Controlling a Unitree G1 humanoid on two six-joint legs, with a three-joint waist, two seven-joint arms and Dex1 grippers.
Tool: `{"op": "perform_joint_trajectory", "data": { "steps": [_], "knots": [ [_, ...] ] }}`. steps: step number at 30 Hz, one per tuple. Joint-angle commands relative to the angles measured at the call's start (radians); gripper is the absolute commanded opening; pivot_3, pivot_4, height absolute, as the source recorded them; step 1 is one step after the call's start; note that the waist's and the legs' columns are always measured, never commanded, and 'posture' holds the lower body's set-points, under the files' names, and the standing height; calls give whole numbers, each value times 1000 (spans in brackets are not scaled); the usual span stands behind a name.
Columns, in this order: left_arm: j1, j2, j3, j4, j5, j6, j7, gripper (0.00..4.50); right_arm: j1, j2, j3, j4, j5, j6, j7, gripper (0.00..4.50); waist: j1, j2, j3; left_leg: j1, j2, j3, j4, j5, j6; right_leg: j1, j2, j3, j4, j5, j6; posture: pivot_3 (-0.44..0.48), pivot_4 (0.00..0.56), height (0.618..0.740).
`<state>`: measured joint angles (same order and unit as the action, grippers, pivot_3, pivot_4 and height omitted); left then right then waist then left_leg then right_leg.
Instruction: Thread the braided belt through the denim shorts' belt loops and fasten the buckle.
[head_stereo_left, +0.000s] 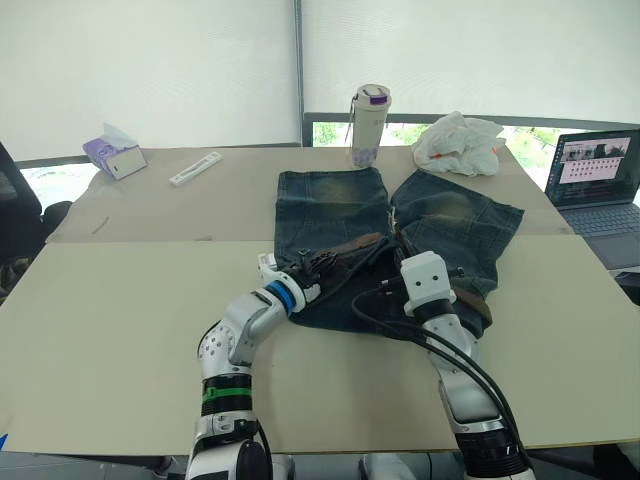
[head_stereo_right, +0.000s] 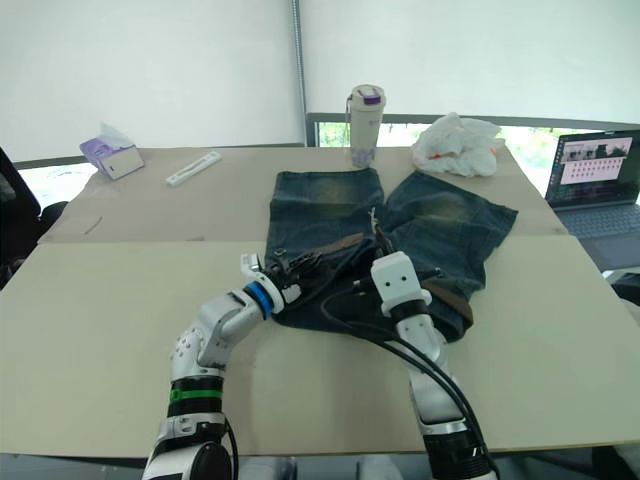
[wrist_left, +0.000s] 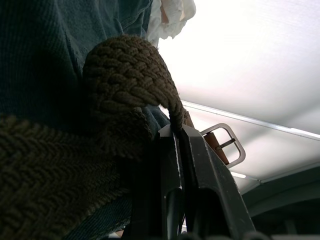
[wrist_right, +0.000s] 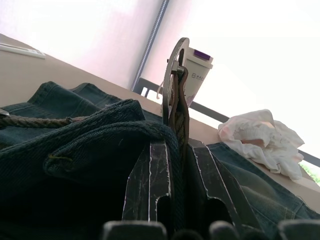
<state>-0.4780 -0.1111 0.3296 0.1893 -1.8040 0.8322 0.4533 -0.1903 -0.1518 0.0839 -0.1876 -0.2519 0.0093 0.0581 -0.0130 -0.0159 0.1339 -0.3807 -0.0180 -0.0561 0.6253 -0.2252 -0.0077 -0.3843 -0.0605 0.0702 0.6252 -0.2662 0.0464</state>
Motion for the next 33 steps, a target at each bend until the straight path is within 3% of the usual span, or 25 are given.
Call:
{"op": "perform_joint_trajectory", "data": {
  "steps": [1, 11, 13, 23, 27, 33],
  "knots": [
    [-28, -3, -23, 8, 26, -3, -24, 0, -22, -15, 7, -49, -3, -60, 5, 16, 0, 0, 0, 0, 0, 0, 0, 0, 0, 0, 0, 0, 0, 0, 0, 0, 150, 740],
    [-21, 60, 13, 32, 72, -7, -80, 0, 41, -84, 21, -74, -11, 31, 79, 16, -1, 0, 0, 0, 0, 1, 0, 0, 0, 0, 0, 0, 0, 0, 0, 0, 150, 740],
    [-27, 82, 33, 42, 80, -16, -96, 0, 67, -120, 31, -101, -18, 80, 132, 1044, -1, 0, 0, 0, 0, 1, 0, 0, 0, 0, 0, 0, 0, 0, 0, 0, 150, 740],
    [-41, 117, 53, 54, 100, -11, -130, 0, 159, -321, -5, -277, 110, 326, 433, 4464, -1, 0, 0, 0, 0, 0, 0, 0, 0, 1, 0, -1, 0, 0, 0, 0, 150, 740],
    [-33, 115, 45, 22, 97, -3, -127, 0, 125, -428, -91, -387, 267, 474, 593, 4464, 0, -1, 0, 0, 0, 0, 0, 0, 0, 1, 0, 0, 0, 0, 0, 0, 150, 740],
    [-25, 119, 32, -13, 127, 0, -150, 0, -70, -399, 3, -414, 257, 610, 542, 4464, -3, -1, 0, 1, 1, 0, 0, 0, 0, 1, 1, -1, 1, 0, 0, 0, 150, 740]
  ]
}}
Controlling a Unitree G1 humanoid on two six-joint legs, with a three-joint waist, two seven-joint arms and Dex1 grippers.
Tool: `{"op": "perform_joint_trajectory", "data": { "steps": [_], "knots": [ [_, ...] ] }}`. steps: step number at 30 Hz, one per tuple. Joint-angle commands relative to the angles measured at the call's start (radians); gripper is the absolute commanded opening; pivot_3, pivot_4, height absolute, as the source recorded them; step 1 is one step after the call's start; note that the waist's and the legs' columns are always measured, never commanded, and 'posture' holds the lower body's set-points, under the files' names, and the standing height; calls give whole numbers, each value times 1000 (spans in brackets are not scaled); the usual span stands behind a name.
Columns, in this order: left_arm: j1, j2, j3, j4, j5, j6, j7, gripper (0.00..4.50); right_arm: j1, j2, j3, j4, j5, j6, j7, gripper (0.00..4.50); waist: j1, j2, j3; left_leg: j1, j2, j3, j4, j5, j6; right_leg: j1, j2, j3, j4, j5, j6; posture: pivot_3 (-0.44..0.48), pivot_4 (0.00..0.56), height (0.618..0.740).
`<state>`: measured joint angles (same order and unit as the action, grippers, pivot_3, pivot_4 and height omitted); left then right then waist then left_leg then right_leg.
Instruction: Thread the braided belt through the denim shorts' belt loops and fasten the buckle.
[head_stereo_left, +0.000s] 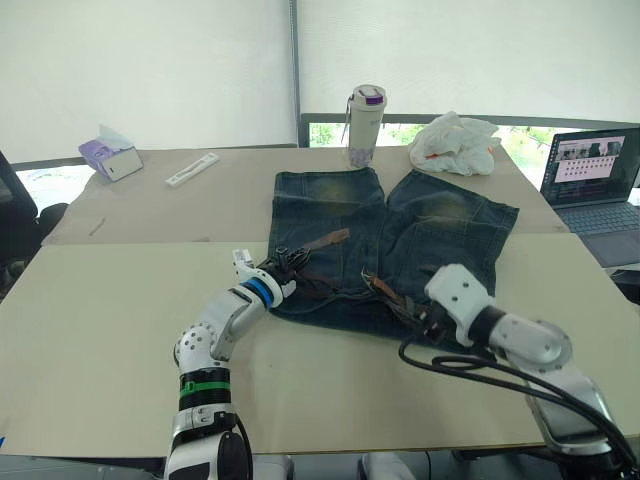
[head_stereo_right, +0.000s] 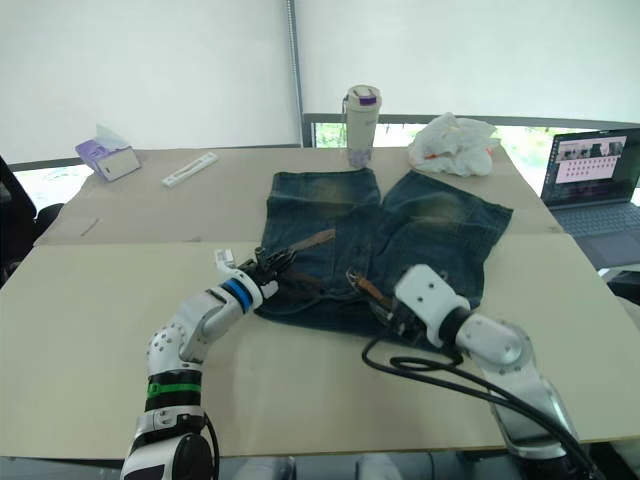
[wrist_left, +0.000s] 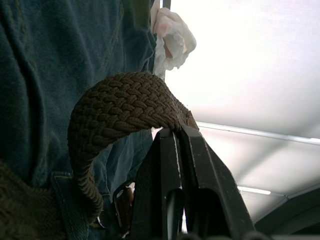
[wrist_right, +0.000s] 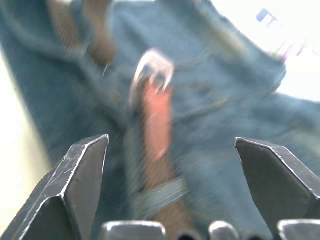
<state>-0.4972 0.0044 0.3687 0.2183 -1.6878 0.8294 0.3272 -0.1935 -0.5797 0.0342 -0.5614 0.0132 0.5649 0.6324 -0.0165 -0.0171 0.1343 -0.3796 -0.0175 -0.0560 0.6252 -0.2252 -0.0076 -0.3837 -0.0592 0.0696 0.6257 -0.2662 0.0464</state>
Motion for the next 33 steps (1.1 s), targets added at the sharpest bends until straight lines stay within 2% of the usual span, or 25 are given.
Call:
{"op": "perform_joint_trajectory", "data": {
  "steps": [1, 7, 14, 22, 25, 27, 30, 33],
  "knots": [
    [-6, 2, -7, -43, 14, 1, -27, 0, -97, 51, 77, -32, -20, 75, -52, 4464, 2, 0, 0, 0, 0, 0, 0, 0, 0, 0, 0, 0, 0, 0, 0, 0, 150, 740],
    [0, -15, -10, -63, 23, -7, -26, 0, -237, 138, 192, 65, -86, 140, -137, 4464, 8, 0, 0, -2, -1, -3, 1, 0, 0, -1, -2, 0, 0, 0, 0, 0, 150, 740],
    [17, -22, -9, -79, 33, -17, -24, 0, -337, 41, 339, 149, -224, 186, -104, 4464, 7, 0, 0, -2, -1, -3, 1, 0, -1, -2, -2, 0, 0, 0, 0, 0, 150, 740],
    [34, -18, -10, -75, 43, -16, -43, 0, -337, 146, 172, 92, -235, 314, -246, 4464, 5, 0, 0, -2, -1, -3, 0, 0, -1, -2, -1, 0, 1, 0, -1, 0, 150, 740],
    [39, -19, -14, -69, 49, -15, -53, 0, -306, 169, 126, 55, -222, 386, -255, 4464, 5, 0, -1, -2, -1, -3, 0, 0, -1, -2, -1, 0, 1, 1, -1, 0, 150, 740],
    [39, -17, -16, -68, 54, -14, -58, 0, -288, 167, 103, 37, -216, 418, -257, 4464, 5, 0, -1, -2, -1, -3, 0, 0, -1, -2, -1, 0, 1, 1, -1, 0, 150, 740],
    [39, -18, -16, -67, 56, -16, -61, 0, -256, 96, 124, 30, -232, 423, -225, 4464, 6, 0, -1, -2, -1, -3, 1, 0, -1, -2, -2, 0, 0, 1, -1, 0, 150, 740],
    [39, -14, -13, -60, 59, -12, -67, 0, -283, 87, 140, 26, -208, 386, -206, 4464, 1, 0, -1, -2, -1, -3, 0, 0, -1, -2, -1, 0, 0, 0, -1, 0, 150, 740]
  ]
}}
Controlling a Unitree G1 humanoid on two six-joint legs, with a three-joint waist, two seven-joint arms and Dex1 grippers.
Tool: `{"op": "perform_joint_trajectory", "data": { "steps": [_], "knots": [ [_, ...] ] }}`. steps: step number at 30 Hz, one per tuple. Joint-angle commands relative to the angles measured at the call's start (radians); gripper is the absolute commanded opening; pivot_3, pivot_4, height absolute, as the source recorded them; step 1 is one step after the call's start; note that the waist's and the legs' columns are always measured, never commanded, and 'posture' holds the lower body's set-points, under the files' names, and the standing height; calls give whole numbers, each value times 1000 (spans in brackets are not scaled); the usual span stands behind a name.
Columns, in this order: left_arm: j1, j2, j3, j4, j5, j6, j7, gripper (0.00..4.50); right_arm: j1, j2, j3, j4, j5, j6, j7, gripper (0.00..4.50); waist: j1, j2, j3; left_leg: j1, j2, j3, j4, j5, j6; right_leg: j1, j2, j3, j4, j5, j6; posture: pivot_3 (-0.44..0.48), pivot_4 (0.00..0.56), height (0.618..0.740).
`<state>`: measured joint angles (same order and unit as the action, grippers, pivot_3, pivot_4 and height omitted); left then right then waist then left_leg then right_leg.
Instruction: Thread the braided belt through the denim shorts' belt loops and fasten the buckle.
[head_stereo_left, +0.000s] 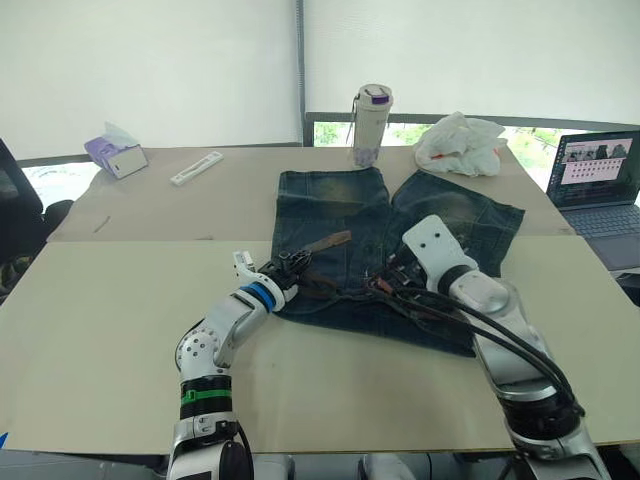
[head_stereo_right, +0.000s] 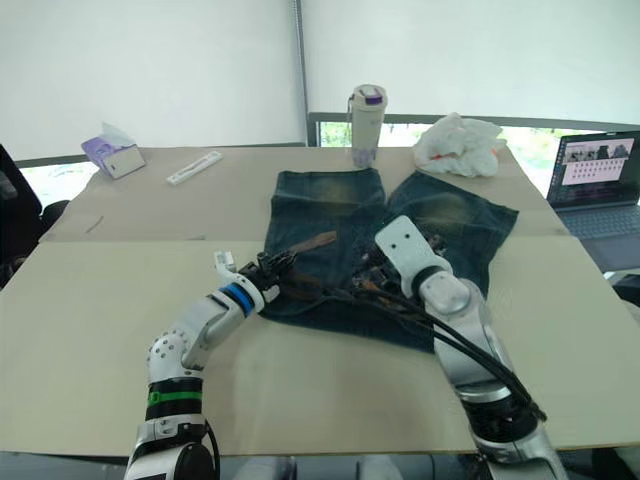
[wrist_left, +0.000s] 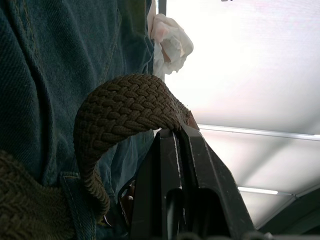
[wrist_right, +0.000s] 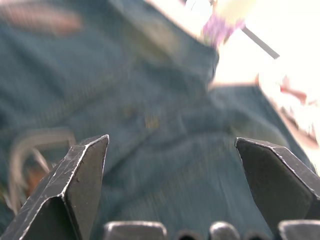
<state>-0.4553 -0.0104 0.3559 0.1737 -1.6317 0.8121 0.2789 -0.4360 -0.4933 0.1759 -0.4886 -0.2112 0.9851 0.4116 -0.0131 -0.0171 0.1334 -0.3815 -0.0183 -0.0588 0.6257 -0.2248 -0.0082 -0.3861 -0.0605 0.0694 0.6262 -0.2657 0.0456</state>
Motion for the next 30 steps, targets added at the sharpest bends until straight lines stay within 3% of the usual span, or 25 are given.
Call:
{"op": "perform_joint_trajectory", "data": {
  "steps": [1, 6, 13, 15, 22, 30],
  "knots": [
    [-2, 3, 1, -12, 6, 6, -21, 0, -73, 8, 21, -47, 38, -61, 43, 4464, -6, 0, 0, 0, 0, 0, 0, 0, 0, 0, 0, 0, 0, 0, 0, 0, 150, 740],
    [-1, 0, 3, -11, 16, 1, -29, 0, -124, 51, 129, -40, 85, -14, 101, 4464, -9, 0, 0, 2, 1, 0, -1, 0, 0, 1, 2, -1, 0, 0, -1, 0, 150, 740],
    [23, -10, 11, -50, 17, -11, -25, 0, -155, 68, 217, 61, 36, -52, 62, 4464, 1, 0, -1, 0, -1, -3, 0, 0, 0, 0, 0, 0, 0, 0, -1, 0, 150, 740],
    [34, -9, 7, -68, 19, -9, -25, 0, -159, 91, 201, 102, 19, -70, 14, 4464, 1, 0, -1, 0, -1, -3, 0, 0, 0, 0, 0, 0, 0, 0, -1, 0, 150, 740],
    [43, -1, 1, -78, 30, -7, -28, 0, -141, 10, 206, 123, -48, -112, 5, 4464, -1, 0, -1, 0, -1, -3, 0, 0, 0, 0, 0, 0, 0, 0, -1, 0, 150, 740],
    [39, 2, -12, -67, 39, 9, -35, 0, -120, 65, 129, 100, -31, -72, -43, 4464, 0, 0, -1, 0, 0, -3, 0, 0, 0, 0, 1, 0, 0, 0, -1, 0, 150, 740]
  ]
}}
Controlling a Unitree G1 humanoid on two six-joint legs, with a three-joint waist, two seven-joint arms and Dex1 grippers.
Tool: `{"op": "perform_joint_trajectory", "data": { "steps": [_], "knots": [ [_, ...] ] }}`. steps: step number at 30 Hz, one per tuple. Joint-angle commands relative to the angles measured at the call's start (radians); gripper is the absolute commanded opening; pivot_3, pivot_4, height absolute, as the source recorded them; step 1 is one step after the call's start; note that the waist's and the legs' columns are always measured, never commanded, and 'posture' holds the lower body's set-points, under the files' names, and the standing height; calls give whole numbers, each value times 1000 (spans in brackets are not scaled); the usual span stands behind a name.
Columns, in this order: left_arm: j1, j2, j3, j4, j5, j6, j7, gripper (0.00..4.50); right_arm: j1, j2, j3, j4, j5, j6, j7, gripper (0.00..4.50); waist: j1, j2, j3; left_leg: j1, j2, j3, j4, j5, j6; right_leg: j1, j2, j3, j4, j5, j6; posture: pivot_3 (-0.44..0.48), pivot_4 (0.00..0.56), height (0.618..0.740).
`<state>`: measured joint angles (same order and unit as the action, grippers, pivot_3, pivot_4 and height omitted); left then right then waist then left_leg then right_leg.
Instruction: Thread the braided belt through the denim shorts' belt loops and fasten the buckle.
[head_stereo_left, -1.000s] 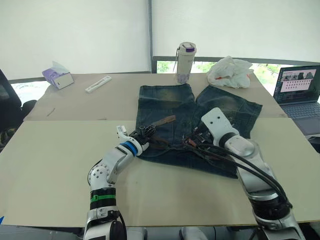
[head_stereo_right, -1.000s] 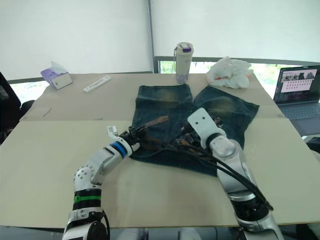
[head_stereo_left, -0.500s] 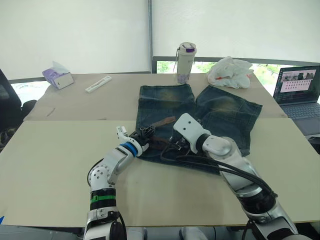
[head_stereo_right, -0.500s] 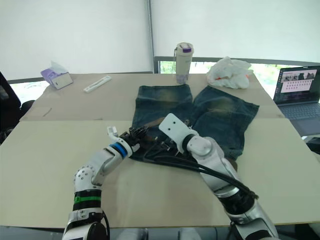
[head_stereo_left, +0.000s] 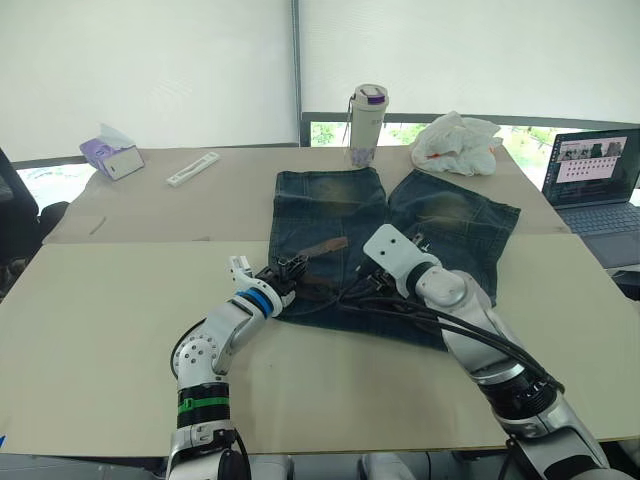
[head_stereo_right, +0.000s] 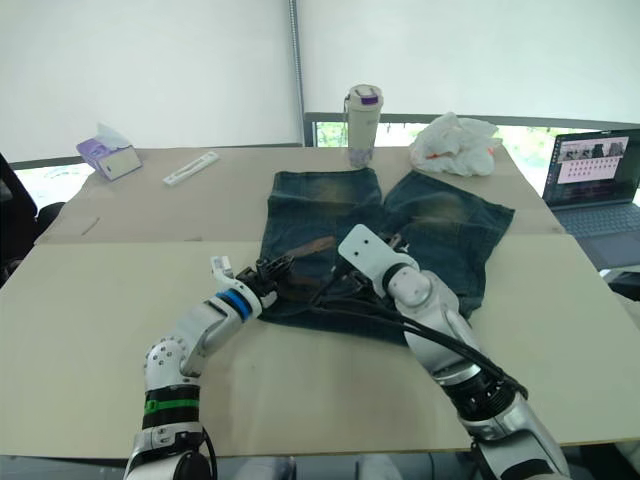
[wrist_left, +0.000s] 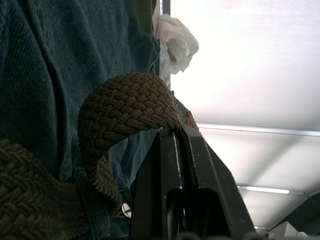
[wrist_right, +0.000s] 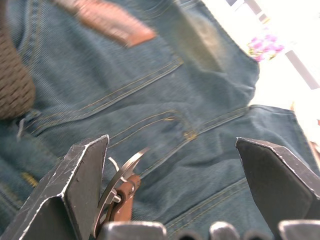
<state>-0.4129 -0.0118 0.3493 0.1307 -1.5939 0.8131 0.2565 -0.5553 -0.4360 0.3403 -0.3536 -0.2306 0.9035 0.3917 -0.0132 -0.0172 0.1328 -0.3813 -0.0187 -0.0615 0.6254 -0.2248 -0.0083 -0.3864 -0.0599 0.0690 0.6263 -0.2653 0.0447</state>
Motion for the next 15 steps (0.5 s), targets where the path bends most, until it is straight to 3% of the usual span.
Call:
{"op": "perform_joint_trajectory", "data": {
  "steps": [1, 15],
  "knots": [
    [-5, 5, -7, -21, 3, 12, -15, 0, -2, 23, -45, -33, -7, 15, -30, 4464, 0, 0, 0, 0, 0, 0, 0, 0, 0, 0, 0, 0, 0, 0, 0, 0, 150, 740],
    [15, 18, -6, -29, 7, 40, -23, 0, -39, 58, -54, 75, 9, 6, -19, 4464, -1, 0, 0, 0, 0, 0, 0, 0, 0, 0, 0, 0, 0, 0, 0, 0, 150, 740]
  ]
}}
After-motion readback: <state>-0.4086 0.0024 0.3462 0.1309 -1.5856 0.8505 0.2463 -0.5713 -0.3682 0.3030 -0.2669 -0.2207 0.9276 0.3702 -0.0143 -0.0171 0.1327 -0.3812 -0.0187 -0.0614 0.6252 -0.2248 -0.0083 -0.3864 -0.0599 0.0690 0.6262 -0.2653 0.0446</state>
